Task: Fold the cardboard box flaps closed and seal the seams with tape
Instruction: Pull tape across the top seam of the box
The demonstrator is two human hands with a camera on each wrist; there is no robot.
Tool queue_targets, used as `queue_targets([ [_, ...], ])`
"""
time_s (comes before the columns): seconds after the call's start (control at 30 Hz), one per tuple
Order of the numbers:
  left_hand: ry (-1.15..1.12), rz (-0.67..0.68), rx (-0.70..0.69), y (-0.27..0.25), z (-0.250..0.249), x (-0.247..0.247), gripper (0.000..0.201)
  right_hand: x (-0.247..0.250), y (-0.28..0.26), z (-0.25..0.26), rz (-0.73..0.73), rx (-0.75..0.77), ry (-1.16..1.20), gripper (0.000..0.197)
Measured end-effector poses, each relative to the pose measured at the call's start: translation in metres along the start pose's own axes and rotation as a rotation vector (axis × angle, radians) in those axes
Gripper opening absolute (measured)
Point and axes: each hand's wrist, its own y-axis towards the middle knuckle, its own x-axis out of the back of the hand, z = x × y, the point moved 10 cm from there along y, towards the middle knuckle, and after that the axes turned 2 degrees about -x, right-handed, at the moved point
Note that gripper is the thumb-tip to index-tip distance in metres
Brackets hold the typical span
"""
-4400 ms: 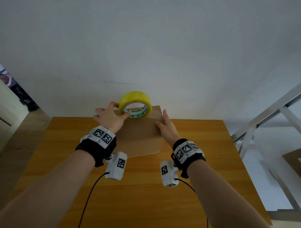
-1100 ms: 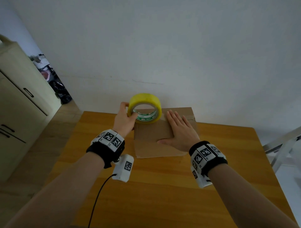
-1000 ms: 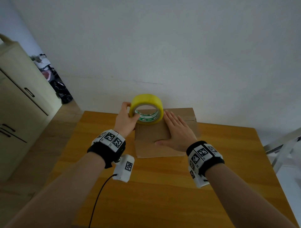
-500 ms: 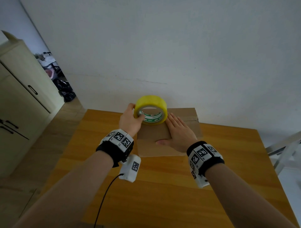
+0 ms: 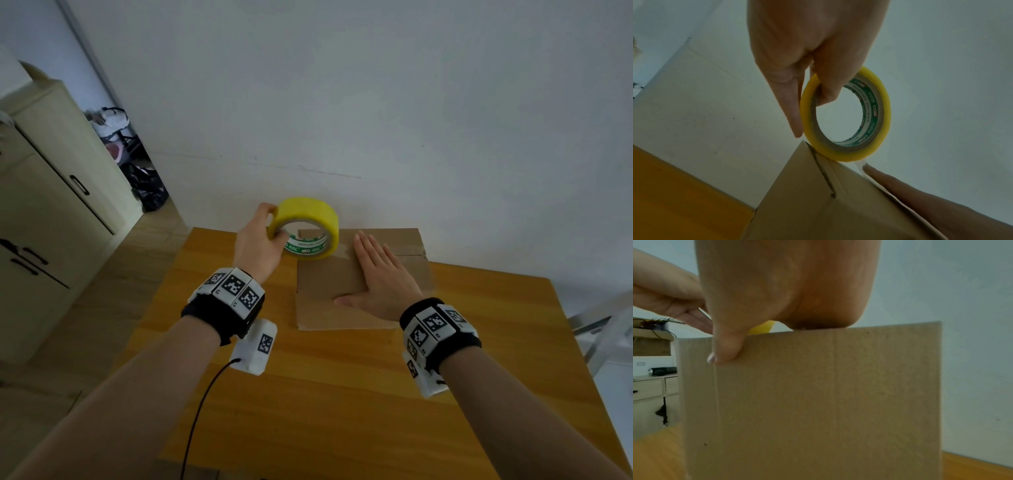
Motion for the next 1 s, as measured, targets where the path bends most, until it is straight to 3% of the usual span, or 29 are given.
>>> queue_targets([
  [0.2,0.012,0.012,-0.036,-0.004,-0.005,0.003,0.034,-0.005,0.008,0.03,-0.019,0.062,0.009,0.112],
  [0.4,0.178,0.032,-0.145,-0.001,-0.018,0.016,0.038,-0.01,0.007,0.03,-0.017,0.063,-0.051,0.107],
  [0.6,0.343,0.021,-0.145,0.003,0.002,0.048,0.042,-0.01,0.01,0.032,0.0,0.044,-0.037,0.107],
  [1.0,0.335,0.023,-0.128,0.0,0.002,0.048,0.037,-0.009,0.021,0.076,-0.054,0.113,-0.031,0.105],
])
